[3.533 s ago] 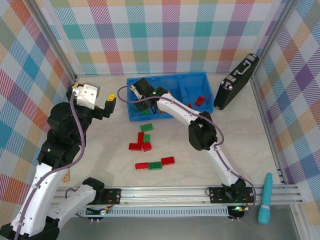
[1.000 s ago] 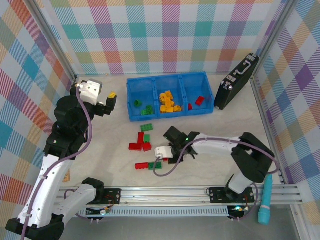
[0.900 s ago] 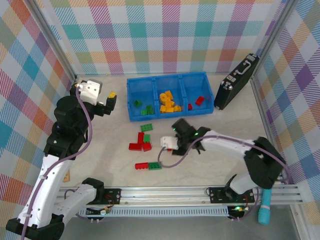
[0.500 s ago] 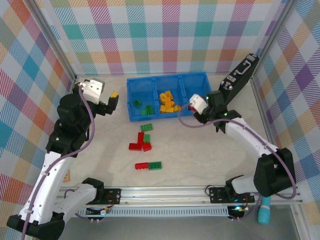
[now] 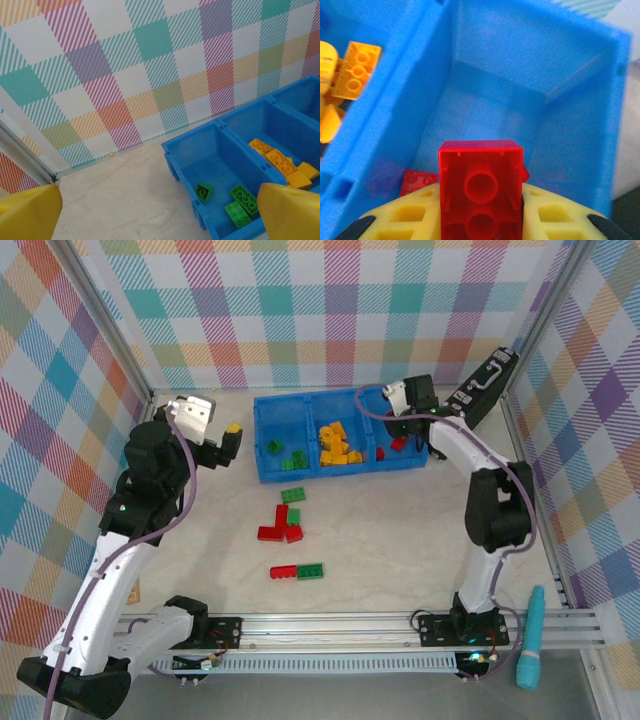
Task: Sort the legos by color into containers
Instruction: Place the lego in the container, then pick up the lego from the bottom-center of the table.
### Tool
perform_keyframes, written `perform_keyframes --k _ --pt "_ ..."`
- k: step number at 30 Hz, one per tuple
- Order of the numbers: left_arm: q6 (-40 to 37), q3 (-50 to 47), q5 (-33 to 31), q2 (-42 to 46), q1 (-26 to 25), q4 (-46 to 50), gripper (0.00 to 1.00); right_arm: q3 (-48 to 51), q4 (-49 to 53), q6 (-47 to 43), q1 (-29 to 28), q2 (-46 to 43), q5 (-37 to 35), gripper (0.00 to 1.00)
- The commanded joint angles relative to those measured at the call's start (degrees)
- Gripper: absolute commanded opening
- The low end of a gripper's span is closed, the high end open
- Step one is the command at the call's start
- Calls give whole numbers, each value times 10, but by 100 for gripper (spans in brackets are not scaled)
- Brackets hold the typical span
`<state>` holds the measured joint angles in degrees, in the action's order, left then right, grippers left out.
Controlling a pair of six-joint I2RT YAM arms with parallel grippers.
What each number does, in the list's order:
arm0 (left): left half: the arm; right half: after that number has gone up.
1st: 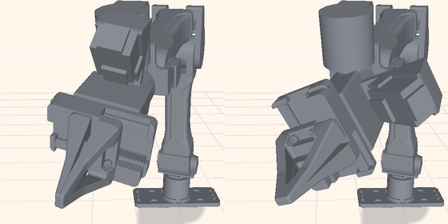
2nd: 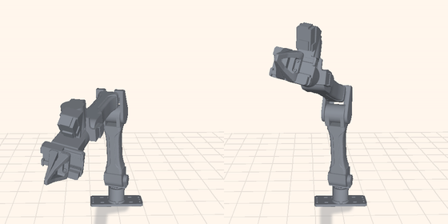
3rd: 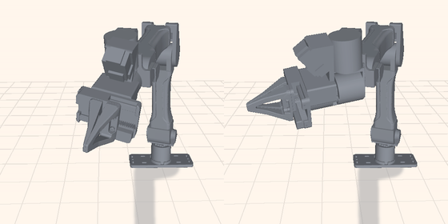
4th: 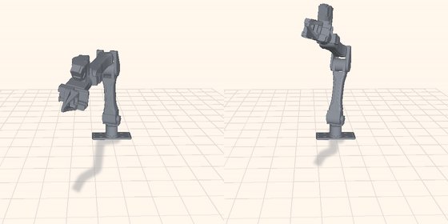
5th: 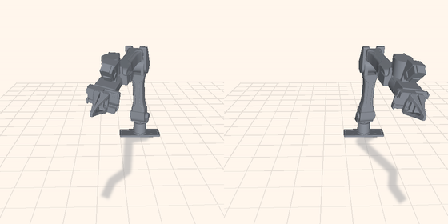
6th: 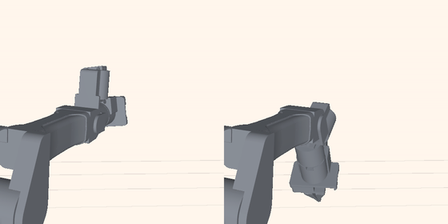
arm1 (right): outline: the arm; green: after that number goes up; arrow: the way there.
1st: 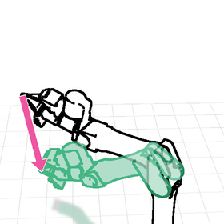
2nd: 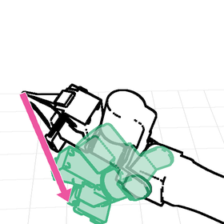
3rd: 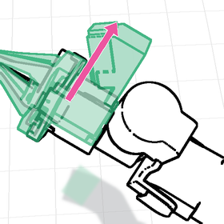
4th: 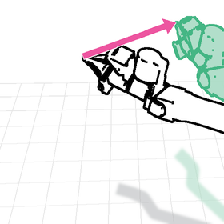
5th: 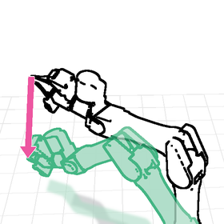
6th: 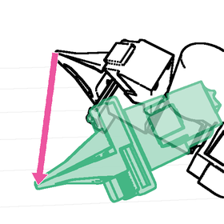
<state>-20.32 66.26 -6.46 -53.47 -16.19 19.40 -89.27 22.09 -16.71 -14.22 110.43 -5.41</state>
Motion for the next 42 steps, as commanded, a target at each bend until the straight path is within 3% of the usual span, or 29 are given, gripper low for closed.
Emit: perform_keyframes --k 1,4,7,11,14,17,20,24,27,34,42 --pt "11 22 10 -7 7 7 100 -47 59 43 4 39 14 32" --pt "12 24 10 -14 7 9 100 -74 77 53 5 61 16 37" --pt "12 23 10 -17 7 9 100 -77 85 62 4 52 27 54" --pt "12 21 9 -17 7 7 100 -40 81 45 4 -14 55 73" --pt "9 15 7 -13 7 2 100 41 33 -15 -4 -101 89 83" --pt "10 12 10 -8 7 -2 100 150 -26 -121 -22 -201 185 84" --pt "12 11 14 -5 7 -3 100 274 -68 -251 -76 -300 261 87" --pt "14 7 19 1 8 -8 100 310 36 -323 -181 -346 259 92" --pt "15 7 21 4 8 -9 100 334 85 -322 -261 -349 230 92" --pt "20 5 28 10 8 -10 100 423 5 -250 -415 -341 193 93" --pt "23 8 29 16 8 -6 100 371 -42 -172 -488 -209 146 93"
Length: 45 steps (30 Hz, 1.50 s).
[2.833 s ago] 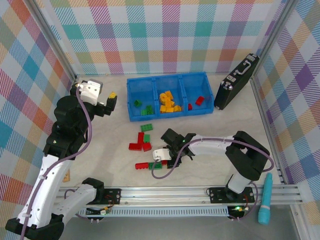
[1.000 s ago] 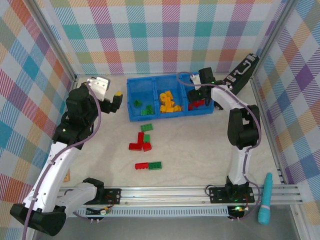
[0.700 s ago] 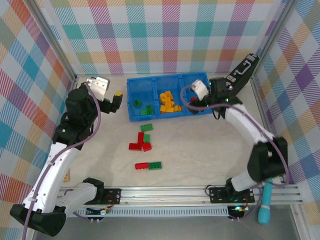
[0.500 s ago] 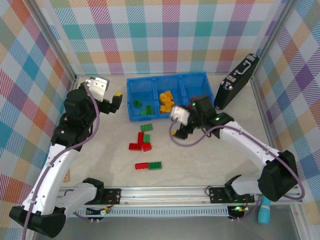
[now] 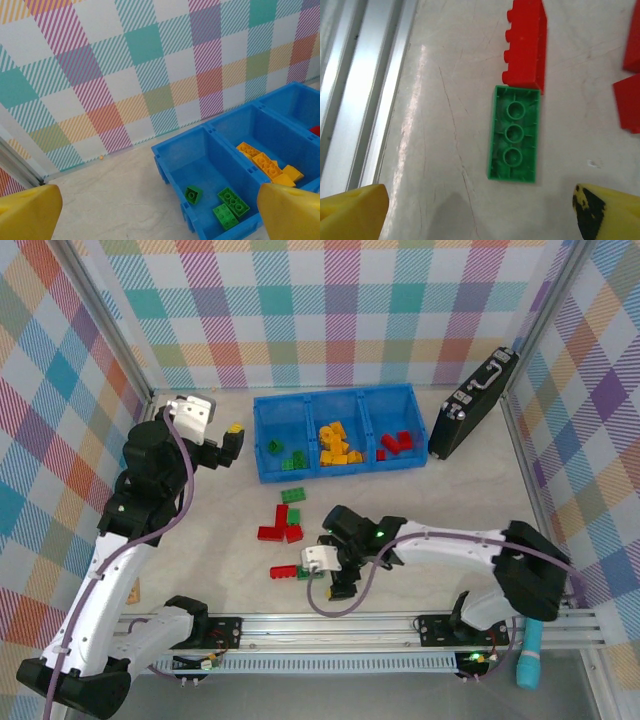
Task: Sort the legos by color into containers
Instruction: Pick up the lego from the bottom-center of the table, then place the lego in the container.
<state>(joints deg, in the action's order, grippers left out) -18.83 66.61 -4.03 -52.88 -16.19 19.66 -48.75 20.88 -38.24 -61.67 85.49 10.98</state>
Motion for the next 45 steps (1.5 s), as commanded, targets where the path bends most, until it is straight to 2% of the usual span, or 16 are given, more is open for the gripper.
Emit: perform_keyframes --k 1,7,11,14,17,21,25,31,35,45 --pt "8 4 5 12 8 -9 100 -42 -35 49 -18 56 -26 93" --pt "4 -4 0 25 8 -16 100 -56 -80 64 -47 122 -80 92" --pt "3 -6 0 26 8 -18 100 -51 -83 52 -63 142 -104 88" --pt "3 -6 -1 25 8 -19 100 -50 -82 49 -64 146 -111 78" --pt "3 -6 -2 26 8 -18 100 -52 -77 49 -65 151 -112 57" --pt "1 -6 -2 26 8 -18 100 -56 -66 46 -65 153 -120 39" --pt "0 -6 -2 27 8 -18 100 -54 -67 30 -57 139 -148 29" --pt "-2 -11 -5 36 8 -21 100 -100 -58 -5 41 94 -139 26" --pt "-7 -12 -10 41 8 -23 100 -176 -85 -30 109 110 -124 26" --pt "-11 -10 -15 46 8 -21 100 -422 -167 -91 172 315 -139 28"
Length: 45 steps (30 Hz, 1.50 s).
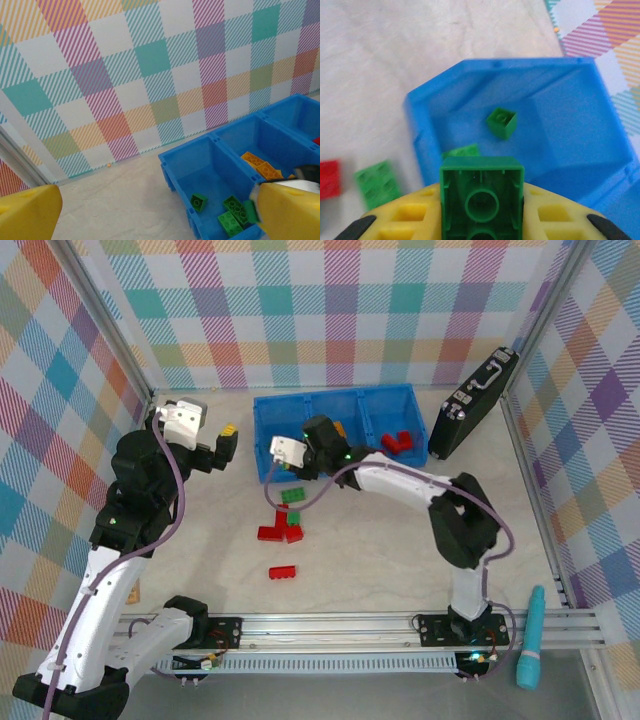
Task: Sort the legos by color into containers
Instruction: Place the lego in the container, then pick up the lego from the center of the table.
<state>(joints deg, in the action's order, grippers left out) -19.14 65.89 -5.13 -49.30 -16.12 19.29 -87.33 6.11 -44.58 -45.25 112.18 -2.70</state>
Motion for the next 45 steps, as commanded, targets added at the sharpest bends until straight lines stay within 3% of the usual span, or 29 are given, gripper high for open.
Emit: perform_keyframes --k 1,10,15,21,25,29,33,37,45 --pt "-8 -4 -4 10 7 -17 100 -60 -21 -30 11 68 -5 28" --pt "-9 -7 1 8 7 -21 100 -152 -16 -30 30 160 -13 36" --pt "-8 -7 1 9 7 -21 100 -150 -15 -24 33 160 -17 43" --pt "-8 -6 2 11 7 -20 100 -154 8 -12 34 147 -6 60" --pt "-10 -4 -1 15 7 -18 100 -156 40 31 35 116 -6 61" --pt "-13 -6 -4 22 8 -20 100 -139 97 165 31 42 -17 62" --pt "-12 -8 -4 27 8 -23 100 -84 142 340 13 -38 -75 64" --pt "-12 -6 -4 31 8 -23 100 -67 254 527 -21 -69 -132 67" --pt "2 -7 10 47 8 -27 100 29 253 822 -70 -87 -76 64"
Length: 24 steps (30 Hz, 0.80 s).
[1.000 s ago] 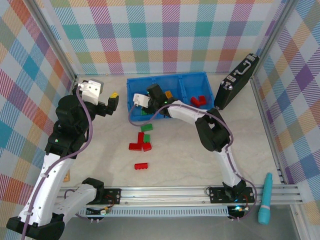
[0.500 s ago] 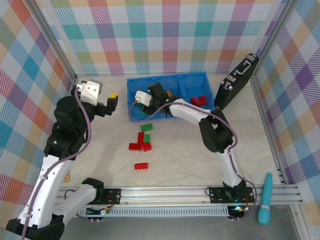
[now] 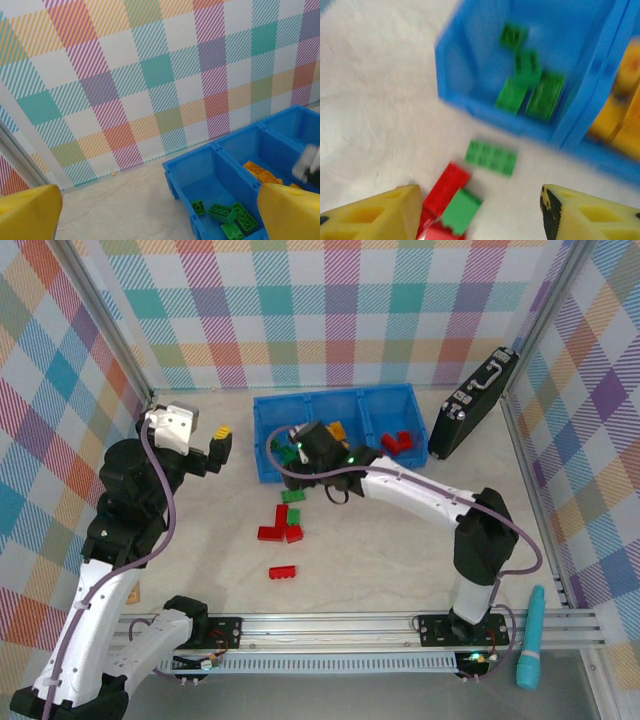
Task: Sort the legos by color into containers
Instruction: Pick up the lego from the center of the table.
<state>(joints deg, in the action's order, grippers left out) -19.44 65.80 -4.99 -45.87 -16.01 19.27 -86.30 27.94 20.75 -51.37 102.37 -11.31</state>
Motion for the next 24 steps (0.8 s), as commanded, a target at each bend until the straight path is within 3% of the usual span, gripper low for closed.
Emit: perform_keyframes --k 1,7,9,11,24 --pt "7 -6 11 15 7 -28 100 21 35 200 -16 16 15 64" --pt "12 -8 13 30 2 -29 100 21 37 304 -34 60 43 64" --pt "12 -9 11 35 -1 -28 100 12 44 314 -35 82 50 75" --pt "11 -8 9 38 -6 -29 100 2 46 316 -34 103 54 76" --pt "4 -13 -3 54 -11 -29 100 -18 26 317 -29 169 80 67"
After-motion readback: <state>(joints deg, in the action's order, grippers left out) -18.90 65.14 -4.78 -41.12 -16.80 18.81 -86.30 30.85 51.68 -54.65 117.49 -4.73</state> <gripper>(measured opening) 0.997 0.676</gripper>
